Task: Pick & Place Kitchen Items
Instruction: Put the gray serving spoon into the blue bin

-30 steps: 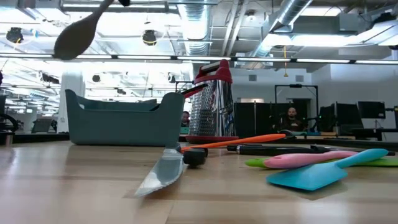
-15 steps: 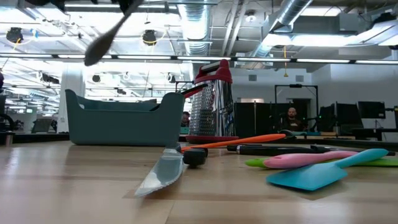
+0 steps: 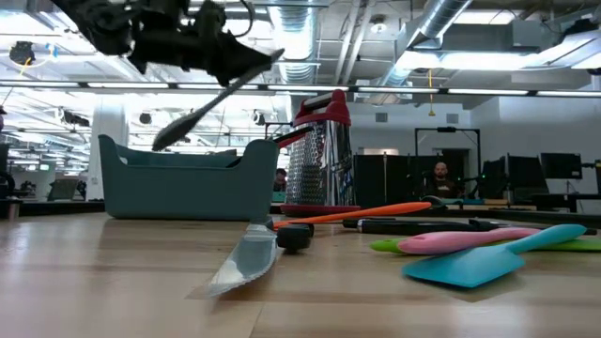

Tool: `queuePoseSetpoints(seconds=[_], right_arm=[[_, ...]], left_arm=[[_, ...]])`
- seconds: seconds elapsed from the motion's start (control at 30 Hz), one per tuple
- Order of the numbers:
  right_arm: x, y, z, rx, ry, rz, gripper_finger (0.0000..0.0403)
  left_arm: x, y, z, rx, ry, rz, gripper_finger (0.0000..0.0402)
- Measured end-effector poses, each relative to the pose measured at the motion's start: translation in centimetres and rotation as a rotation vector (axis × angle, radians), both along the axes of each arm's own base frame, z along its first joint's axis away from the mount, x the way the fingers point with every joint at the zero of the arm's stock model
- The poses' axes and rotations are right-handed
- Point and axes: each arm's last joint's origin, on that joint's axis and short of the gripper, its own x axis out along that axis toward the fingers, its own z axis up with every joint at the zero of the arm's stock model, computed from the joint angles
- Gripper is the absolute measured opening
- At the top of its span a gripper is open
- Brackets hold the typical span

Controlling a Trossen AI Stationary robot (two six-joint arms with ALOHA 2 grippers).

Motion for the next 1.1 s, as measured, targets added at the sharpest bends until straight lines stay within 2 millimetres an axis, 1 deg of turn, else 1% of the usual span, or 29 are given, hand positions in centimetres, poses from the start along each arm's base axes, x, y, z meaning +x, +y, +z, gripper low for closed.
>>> queuePoseSetpoints(seconds=[0.13,0.3,0.4,0.47,0.57,0.63,0.73,1.1], right_arm=[[0.0,-0.2,0.0,-0.001,0.003,-0.004,0.0191],[0.1,-0.4,0.0,0.0,0.004,-0.012,0.0191],[0.1,-0.4,0.0,0.002,0.005,-0.011,0.0191],[0.1,-0.4,0.0,0.002,0.005,-0.011,0.0191],[0.1,-0.4,0.0,0.003,0.005,-0.01,0.0191],[0.1,-0.4,0.0,0.003,0.005,-0.01,0.0191],[0.1,-0.4,0.0,0.0,0.007,-0.006,0.0191],[0.3,-1.5,0.0,-0.016,0.019,-0.013,0.0191]], left_arm=[[0.9,0.7,-0.8,-0.013,-0.036,-0.009,0.0059],[1.8,1.2,-2.2,-0.031,-0.022,-0.011,0.0059],[2.1,1.4,-2.9,-0.029,-0.027,-0.01,0.0059],[1.7,1.5,-3.6,-0.031,-0.037,0.001,0.0059],[0.5,1.8,-4.5,-0.053,-0.069,0.033,0.0059],[-0.5,1.8,-5.2,-0.063,-0.072,0.053,0.0059],[-1.4,1.6,-6.0,-0.078,-0.059,0.065,0.0059],[-2.5,0.8,-7.9,-0.088,0.003,0.066,0.006]])
